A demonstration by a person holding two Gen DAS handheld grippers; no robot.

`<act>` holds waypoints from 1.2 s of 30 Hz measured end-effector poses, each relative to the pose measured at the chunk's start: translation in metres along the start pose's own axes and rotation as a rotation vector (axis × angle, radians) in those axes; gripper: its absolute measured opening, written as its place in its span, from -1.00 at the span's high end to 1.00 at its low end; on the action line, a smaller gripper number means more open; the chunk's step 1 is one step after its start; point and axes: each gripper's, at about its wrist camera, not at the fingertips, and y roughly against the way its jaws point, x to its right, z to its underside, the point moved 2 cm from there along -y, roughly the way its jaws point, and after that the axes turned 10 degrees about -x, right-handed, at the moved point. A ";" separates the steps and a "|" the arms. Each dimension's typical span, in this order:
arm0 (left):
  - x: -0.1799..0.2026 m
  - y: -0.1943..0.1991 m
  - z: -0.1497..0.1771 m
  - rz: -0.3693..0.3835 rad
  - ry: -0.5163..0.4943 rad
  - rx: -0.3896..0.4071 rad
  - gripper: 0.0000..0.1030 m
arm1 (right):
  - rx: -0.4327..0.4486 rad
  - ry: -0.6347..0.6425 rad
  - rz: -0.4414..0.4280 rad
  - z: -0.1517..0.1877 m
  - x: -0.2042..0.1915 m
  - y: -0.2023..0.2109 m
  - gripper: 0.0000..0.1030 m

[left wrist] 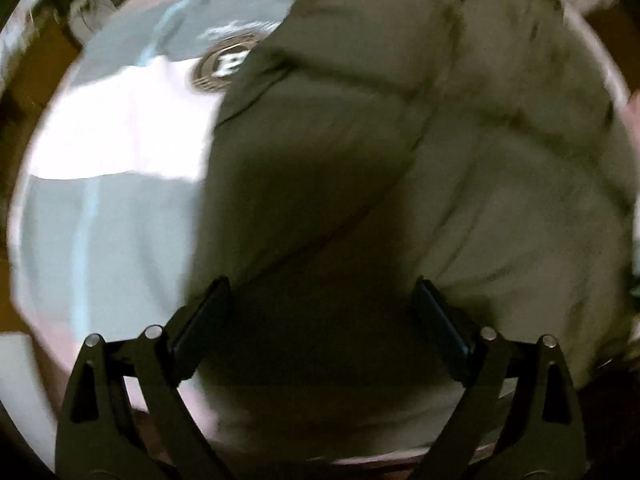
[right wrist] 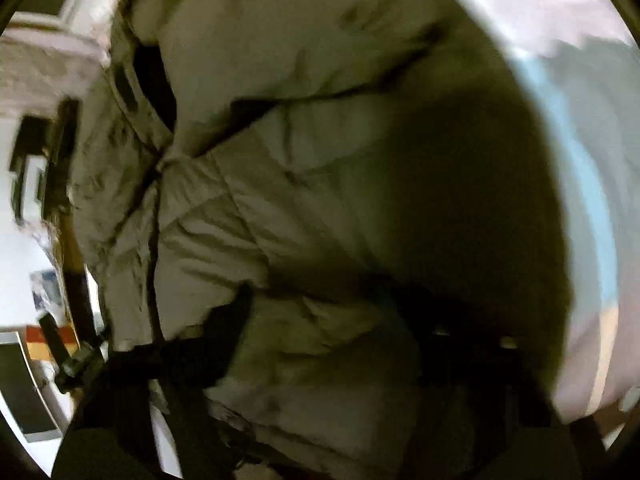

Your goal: Fold large clothes

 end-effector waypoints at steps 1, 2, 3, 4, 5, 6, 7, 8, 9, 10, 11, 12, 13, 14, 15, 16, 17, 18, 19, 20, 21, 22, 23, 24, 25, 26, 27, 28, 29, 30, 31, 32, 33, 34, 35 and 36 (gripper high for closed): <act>-0.004 0.000 0.005 0.003 0.003 -0.001 -0.87 | 0.037 -0.036 -0.017 0.007 0.004 0.010 -0.09; -0.011 0.007 0.012 0.030 0.020 0.010 -0.85 | 0.062 -0.059 -0.024 0.013 0.002 0.019 -0.17; -0.014 0.013 0.017 0.053 0.026 0.021 -0.85 | 0.084 -0.041 -0.016 0.023 -0.004 0.027 -0.37; -0.013 0.024 0.024 0.096 0.011 0.047 -0.85 | 0.095 0.003 0.020 0.032 -0.012 0.031 -0.52; -0.012 0.030 0.029 0.118 -0.006 0.058 -0.85 | 0.097 0.048 0.099 0.042 -0.021 0.031 -0.54; -0.008 0.032 0.033 0.131 -0.026 0.062 -0.86 | 0.086 0.061 0.193 0.053 -0.023 0.026 -0.54; -0.004 0.029 0.035 0.125 -0.040 0.049 -0.87 | 0.062 0.051 0.245 0.060 -0.021 0.016 -0.54; 0.005 0.018 0.036 0.104 -0.048 0.020 -0.87 | 0.022 0.036 0.266 0.062 -0.016 0.004 -0.54; 0.006 0.002 0.036 0.070 -0.051 -0.019 -0.92 | -0.037 0.013 0.278 0.061 -0.009 -0.014 -0.54; 0.006 -0.010 0.038 0.041 -0.048 -0.044 -0.96 | -0.067 0.001 0.275 0.059 -0.005 -0.024 -0.55; 0.007 -0.022 0.037 0.029 -0.048 -0.063 -0.96 | -0.080 -0.003 0.278 0.056 -0.003 -0.031 -0.56; 0.008 -0.025 0.037 0.031 -0.047 -0.058 -0.96 | -0.084 0.003 0.293 0.053 -0.005 -0.033 -0.58; 0.009 -0.023 0.038 0.023 -0.046 -0.051 -0.96 | -0.078 0.021 0.303 0.052 -0.011 -0.029 -0.59; 0.008 -0.017 0.040 0.022 -0.051 -0.040 -0.96 | -0.058 0.026 0.287 0.053 -0.013 -0.022 -0.59; 0.007 -0.009 0.045 0.029 -0.056 -0.024 -0.96 | -0.013 0.012 0.239 0.054 -0.015 -0.010 -0.59; 0.005 -0.002 0.047 0.040 -0.058 -0.007 -0.96 | 0.025 -0.013 0.201 0.053 -0.015 0.000 -0.59; -0.001 0.006 0.048 0.056 -0.052 0.013 -0.96 | 0.084 -0.075 0.168 0.051 -0.006 0.015 -0.60; -0.008 0.012 0.049 0.073 -0.035 0.027 -0.96 | 0.118 -0.120 0.160 0.049 0.001 0.023 -0.65; -0.019 0.017 0.048 0.102 0.002 0.040 -0.96 | 0.179 -0.210 0.155 0.045 0.020 0.035 -0.75; -0.027 0.018 0.046 0.127 0.030 0.040 -0.96 | 0.201 -0.287 0.156 0.040 0.039 0.039 -0.77; -0.038 0.015 0.042 0.157 0.066 0.029 -0.96 | 0.166 -0.329 0.140 0.034 0.049 0.034 -0.77; -0.046 0.009 0.043 0.167 0.095 0.003 -0.96 | 0.116 -0.330 0.145 0.030 0.050 0.024 -0.77; -0.054 -0.006 0.043 0.116 0.114 -0.060 -0.96 | 0.056 -0.312 0.177 0.024 0.050 0.012 -0.77; -0.057 -0.020 0.044 0.067 0.110 -0.112 -0.96 | 0.031 -0.297 0.217 0.021 0.050 0.005 -0.77; -0.059 -0.027 0.046 0.083 0.116 -0.129 -0.96 | 0.026 -0.290 0.237 0.018 0.049 0.002 -0.77; -0.063 -0.028 0.048 0.119 0.150 -0.129 -0.96 | 0.044 -0.278 0.241 0.015 0.044 0.003 -0.77; -0.065 -0.024 0.049 0.124 0.168 -0.119 -0.96 | 0.094 -0.258 0.223 0.012 0.037 0.010 -0.77; -0.063 -0.012 0.049 0.112 0.163 -0.086 -0.96 | 0.151 -0.226 0.222 0.008 0.028 0.020 -0.77; -0.060 0.002 0.047 0.098 0.150 -0.037 -0.96 | 0.204 -0.184 0.232 0.006 0.011 0.027 -0.77; -0.059 0.014 0.050 0.097 0.136 0.004 -0.96 | 0.243 -0.136 0.240 0.000 -0.001 0.033 -0.77; -0.054 0.026 0.045 0.106 0.115 0.047 -0.96 | 0.273 -0.055 0.244 -0.013 -0.021 0.038 -0.77; -0.046 0.039 0.039 0.136 0.088 0.090 -0.96 | 0.274 -0.003 0.237 -0.023 -0.037 0.036 -0.77; -0.036 0.047 0.031 0.167 0.065 0.113 -0.96 | 0.271 0.057 0.207 -0.036 -0.059 0.032 -0.77; -0.031 0.050 0.026 0.177 0.053 0.111 -0.96 | 0.277 0.101 0.181 -0.037 -0.074 0.032 -0.76; -0.017 0.046 0.015 0.163 0.036 0.082 -0.96 | 0.295 0.157 0.167 -0.046 -0.102 0.027 -0.76; -0.002 0.041 0.003 0.150 0.028 0.067 -0.96 | 0.320 0.218 0.167 -0.059 -0.127 0.022 -0.76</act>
